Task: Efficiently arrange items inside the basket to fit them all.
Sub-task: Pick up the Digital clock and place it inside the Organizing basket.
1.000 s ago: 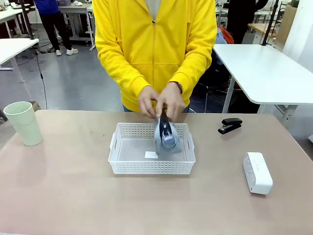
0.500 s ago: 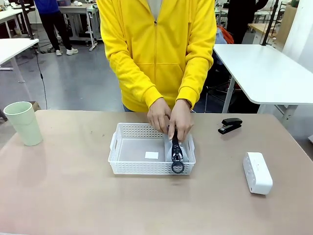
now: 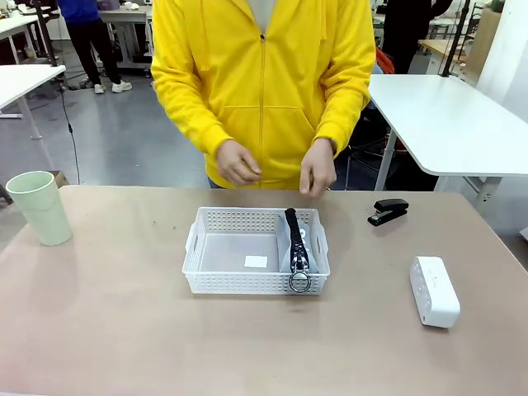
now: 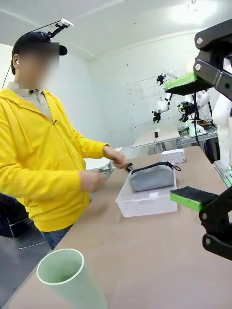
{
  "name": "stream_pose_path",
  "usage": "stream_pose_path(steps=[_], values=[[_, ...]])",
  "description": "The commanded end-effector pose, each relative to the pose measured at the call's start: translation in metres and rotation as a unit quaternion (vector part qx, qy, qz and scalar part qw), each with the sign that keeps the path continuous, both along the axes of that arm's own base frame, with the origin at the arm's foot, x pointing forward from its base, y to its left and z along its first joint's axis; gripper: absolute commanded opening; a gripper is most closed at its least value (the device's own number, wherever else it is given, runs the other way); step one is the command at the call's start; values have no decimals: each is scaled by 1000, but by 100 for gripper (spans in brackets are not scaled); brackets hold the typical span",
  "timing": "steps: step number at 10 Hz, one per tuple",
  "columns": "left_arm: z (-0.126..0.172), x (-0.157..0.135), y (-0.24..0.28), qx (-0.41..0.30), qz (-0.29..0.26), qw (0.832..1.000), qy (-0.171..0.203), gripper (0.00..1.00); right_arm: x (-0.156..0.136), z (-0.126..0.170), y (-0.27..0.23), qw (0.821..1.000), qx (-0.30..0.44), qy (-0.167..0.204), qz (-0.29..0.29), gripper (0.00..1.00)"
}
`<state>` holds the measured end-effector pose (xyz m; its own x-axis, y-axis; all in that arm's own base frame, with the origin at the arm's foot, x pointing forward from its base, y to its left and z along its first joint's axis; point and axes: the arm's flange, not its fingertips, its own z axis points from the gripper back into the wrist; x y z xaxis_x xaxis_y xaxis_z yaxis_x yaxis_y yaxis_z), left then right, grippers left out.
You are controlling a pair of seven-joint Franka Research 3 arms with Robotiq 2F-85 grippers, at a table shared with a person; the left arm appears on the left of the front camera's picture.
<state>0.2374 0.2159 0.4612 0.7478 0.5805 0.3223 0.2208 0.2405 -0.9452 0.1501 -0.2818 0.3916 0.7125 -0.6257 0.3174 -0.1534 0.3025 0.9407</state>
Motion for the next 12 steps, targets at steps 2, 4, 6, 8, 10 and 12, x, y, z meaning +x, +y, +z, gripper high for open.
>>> stream_pose_path(steps=[2,4,6,8,10,12], values=[[2,1,2,-1,0,1000,-16,100,0,0,0,1000,0,0,0,100],[2,1,2,-1,0,1000,-16,100,32,25,39,996,-67,41,39,100],[2,1,2,-1,0,1000,-16,100,80,50,102,976,-164,93,105,100],[2,1,2,-1,0,1000,-16,100,125,58,176,934,-284,171,132,100],[2,1,2,-1,0,1000,-16,100,156,54,265,864,-432,226,124,100],[2,1,2,-1,0,1000,-16,100,173,36,345,785,-543,265,139,100]])
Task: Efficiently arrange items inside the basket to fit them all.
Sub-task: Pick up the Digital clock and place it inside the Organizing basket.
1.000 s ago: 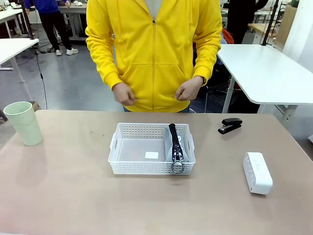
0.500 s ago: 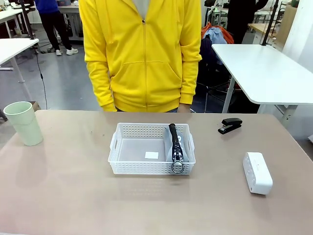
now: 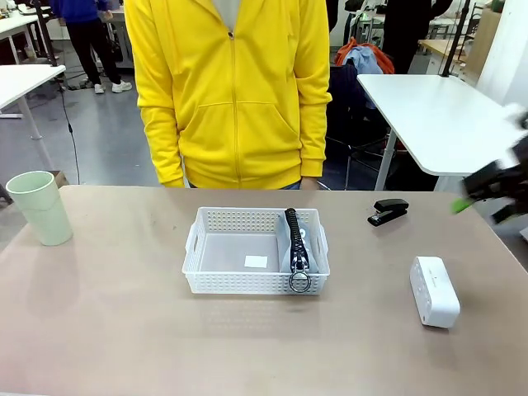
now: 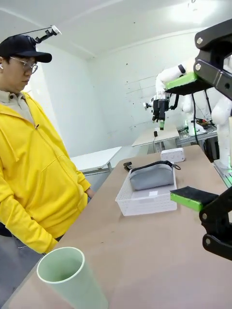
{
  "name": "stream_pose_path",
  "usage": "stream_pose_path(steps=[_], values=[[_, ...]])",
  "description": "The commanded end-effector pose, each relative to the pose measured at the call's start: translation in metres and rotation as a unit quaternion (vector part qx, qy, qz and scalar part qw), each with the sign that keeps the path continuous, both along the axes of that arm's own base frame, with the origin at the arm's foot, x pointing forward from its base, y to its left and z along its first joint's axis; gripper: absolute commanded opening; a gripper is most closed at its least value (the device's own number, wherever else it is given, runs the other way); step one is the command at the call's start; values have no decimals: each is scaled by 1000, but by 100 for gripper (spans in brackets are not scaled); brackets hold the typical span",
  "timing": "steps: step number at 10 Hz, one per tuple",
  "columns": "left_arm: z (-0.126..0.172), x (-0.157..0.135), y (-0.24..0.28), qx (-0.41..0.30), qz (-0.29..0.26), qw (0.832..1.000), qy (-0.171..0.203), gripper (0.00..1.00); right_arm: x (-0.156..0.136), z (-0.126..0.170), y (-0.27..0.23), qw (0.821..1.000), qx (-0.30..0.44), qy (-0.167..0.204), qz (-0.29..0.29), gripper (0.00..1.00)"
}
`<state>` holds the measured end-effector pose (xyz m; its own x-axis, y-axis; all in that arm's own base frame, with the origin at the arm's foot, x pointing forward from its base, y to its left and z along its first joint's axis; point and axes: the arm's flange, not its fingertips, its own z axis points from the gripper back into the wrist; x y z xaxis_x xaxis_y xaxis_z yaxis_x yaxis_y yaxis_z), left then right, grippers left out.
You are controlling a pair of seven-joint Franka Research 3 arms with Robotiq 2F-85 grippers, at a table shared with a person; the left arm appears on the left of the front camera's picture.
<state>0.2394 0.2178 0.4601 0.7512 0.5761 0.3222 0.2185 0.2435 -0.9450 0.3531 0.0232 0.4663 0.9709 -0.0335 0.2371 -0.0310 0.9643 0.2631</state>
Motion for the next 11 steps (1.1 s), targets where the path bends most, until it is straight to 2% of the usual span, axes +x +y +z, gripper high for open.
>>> stream_pose_path(steps=[1,3,4,8,11], values=[[3,-1,1,-3,2,1000,-18,100,-28,-53,70,987,-154,35,-26,100],[3,-1,1,-3,2,1000,-18,100,-35,-75,102,969,-233,42,-66,100],[3,-1,1,-3,2,1000,-18,100,-37,-78,100,969,-233,39,-70,100],[3,-1,1,-3,2,1000,-18,100,-49,-66,59,978,-170,27,-118,100],[3,-1,1,-3,2,1000,-18,100,-50,-68,53,980,-160,30,-115,100]])
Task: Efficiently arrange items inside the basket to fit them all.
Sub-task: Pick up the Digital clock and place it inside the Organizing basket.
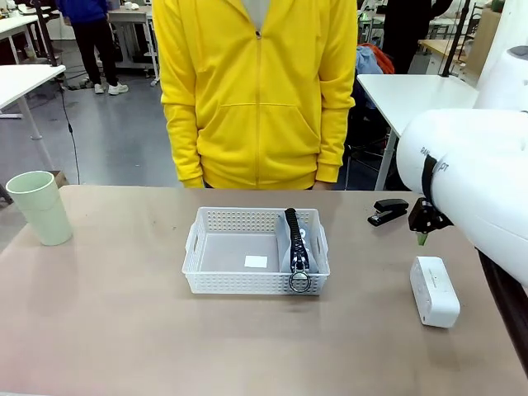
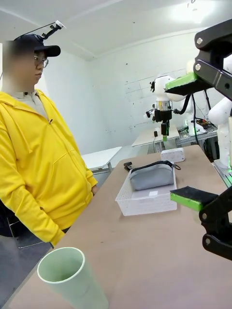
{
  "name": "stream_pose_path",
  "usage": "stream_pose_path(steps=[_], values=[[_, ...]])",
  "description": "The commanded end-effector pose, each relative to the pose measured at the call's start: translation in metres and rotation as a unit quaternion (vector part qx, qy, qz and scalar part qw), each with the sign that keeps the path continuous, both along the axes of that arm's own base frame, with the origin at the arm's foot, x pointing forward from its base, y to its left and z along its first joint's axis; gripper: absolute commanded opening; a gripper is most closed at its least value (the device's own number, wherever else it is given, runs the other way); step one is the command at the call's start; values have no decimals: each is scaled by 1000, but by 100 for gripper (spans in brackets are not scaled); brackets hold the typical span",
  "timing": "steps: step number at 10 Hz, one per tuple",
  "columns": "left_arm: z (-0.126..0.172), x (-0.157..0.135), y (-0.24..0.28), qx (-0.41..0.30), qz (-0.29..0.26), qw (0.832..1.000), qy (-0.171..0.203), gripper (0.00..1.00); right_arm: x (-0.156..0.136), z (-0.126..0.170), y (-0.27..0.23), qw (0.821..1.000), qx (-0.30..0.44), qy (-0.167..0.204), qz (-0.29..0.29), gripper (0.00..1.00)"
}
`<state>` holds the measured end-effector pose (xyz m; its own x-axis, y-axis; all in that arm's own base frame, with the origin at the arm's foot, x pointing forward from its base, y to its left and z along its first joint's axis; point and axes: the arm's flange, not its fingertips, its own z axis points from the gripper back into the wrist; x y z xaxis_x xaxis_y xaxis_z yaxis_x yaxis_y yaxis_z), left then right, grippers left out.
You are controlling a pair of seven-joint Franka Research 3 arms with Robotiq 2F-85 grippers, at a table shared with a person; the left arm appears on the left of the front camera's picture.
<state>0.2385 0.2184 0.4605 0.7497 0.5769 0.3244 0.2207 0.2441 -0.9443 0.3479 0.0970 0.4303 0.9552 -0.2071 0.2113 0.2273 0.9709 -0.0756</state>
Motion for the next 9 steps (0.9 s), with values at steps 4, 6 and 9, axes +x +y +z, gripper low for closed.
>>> stream_pose_path(steps=[4,6,9], values=[[2,0,0,-4,1,1000,-16,100,0,0,2,1000,-6,-2,-2,100],[2,0,0,-4,1,1000,-16,100,6,-15,0,1000,5,21,-1,100],[2,0,0,-4,1,1000,-16,100,8,-51,-12,997,42,61,2,100]])
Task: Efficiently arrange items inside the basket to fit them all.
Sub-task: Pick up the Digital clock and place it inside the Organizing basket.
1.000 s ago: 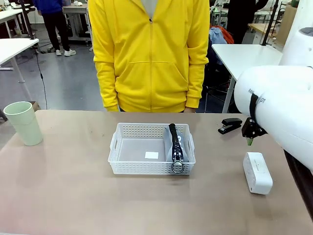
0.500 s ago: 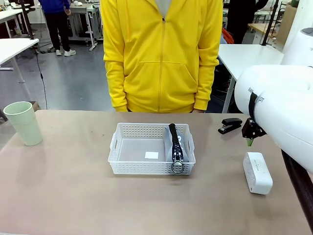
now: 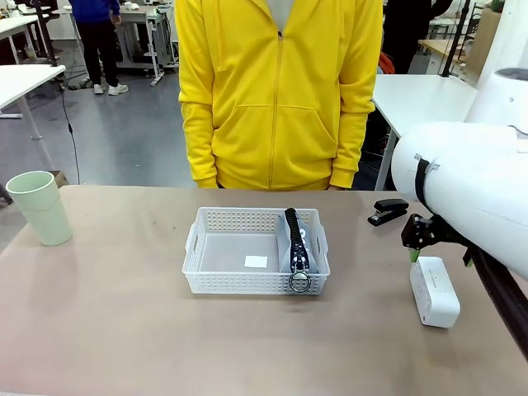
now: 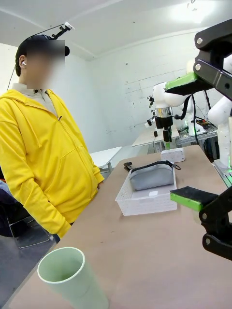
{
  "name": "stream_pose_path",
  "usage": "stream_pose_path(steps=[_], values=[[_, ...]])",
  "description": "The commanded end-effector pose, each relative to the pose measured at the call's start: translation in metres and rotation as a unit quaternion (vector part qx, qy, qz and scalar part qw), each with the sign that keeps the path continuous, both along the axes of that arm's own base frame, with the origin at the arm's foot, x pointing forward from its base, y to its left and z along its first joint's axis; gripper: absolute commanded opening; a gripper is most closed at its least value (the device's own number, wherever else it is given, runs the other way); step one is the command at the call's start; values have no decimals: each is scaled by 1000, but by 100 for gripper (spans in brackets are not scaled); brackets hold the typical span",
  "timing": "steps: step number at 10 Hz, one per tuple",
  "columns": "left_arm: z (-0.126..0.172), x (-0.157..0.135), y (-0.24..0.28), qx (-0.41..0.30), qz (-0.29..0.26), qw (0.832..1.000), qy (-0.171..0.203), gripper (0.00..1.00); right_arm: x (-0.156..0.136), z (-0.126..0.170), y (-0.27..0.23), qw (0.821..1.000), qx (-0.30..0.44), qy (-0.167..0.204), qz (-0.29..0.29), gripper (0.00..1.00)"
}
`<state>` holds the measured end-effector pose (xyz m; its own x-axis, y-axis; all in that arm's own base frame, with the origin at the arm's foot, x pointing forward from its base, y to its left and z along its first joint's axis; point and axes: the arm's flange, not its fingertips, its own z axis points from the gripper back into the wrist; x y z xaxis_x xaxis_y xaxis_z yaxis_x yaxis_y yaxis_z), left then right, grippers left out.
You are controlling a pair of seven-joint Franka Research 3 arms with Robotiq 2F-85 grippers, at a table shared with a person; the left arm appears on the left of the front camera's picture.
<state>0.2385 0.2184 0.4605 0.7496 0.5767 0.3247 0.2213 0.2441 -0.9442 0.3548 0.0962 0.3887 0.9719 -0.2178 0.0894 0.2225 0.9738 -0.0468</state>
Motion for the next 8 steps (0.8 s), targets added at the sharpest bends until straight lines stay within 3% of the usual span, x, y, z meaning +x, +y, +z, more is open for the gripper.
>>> stream_pose_path(steps=[1,3,8], values=[[2,0,0,-4,1,1000,-16,100,0,-14,-10,1000,8,9,1,100],[2,0,0,-4,1,1000,-16,100,1,-27,-7,999,5,33,5,100],[2,0,0,-4,1,1000,-16,100,15,-67,-21,994,1,98,-52,100]])
